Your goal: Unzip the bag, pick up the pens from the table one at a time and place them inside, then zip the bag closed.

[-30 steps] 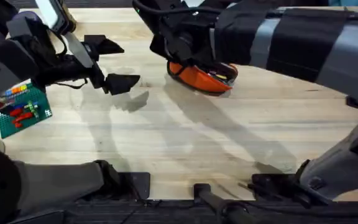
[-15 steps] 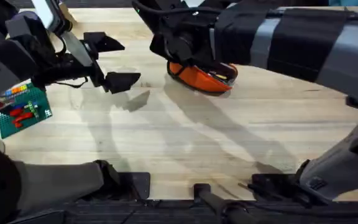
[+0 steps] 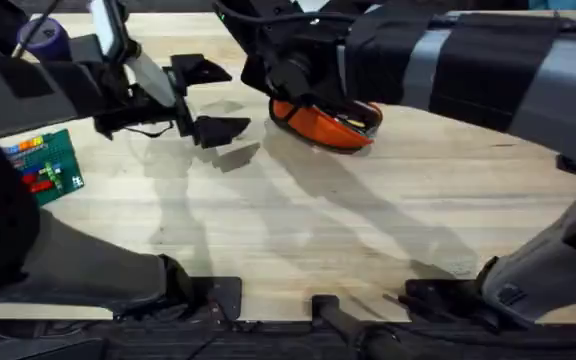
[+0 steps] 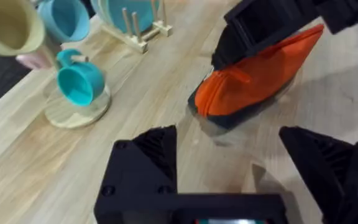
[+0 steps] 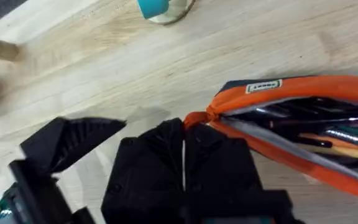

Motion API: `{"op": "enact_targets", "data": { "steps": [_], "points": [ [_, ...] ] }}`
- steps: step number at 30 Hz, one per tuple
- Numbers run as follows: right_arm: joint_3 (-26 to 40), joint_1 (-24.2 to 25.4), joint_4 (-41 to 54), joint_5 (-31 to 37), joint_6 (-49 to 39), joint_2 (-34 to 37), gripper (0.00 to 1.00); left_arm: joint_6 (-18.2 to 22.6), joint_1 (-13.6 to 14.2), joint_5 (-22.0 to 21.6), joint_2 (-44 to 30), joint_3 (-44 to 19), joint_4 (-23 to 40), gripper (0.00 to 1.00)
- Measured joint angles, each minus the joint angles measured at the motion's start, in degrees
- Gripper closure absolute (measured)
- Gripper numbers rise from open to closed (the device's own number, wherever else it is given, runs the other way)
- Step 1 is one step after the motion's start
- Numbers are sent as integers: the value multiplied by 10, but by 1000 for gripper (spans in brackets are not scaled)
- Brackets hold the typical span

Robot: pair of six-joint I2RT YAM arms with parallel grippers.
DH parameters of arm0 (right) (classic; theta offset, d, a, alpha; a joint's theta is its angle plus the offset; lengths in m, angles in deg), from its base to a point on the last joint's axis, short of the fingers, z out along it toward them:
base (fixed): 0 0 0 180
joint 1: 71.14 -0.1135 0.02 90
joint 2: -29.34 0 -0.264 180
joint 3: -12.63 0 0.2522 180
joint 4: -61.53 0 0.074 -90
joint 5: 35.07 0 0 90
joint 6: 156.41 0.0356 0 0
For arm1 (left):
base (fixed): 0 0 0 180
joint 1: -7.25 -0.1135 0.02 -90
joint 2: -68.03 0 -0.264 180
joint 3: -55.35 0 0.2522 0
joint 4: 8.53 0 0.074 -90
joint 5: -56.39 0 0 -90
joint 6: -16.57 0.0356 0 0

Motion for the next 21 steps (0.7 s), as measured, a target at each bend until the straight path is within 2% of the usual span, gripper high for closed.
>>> {"op": "enact_targets", "data": {
  "steps": [5,14,21],
  "points": [
    [0,0,0,0,-1,0,970,-45,40,9,-25,0,-71,8],
    [0,0,0,0,-1,0,970,-161,115,-3,-60,0,-197,8],
    [0,0,0,0,-1,0,970,-217,159,-36,-68,0,-237,8]
  ]
}}
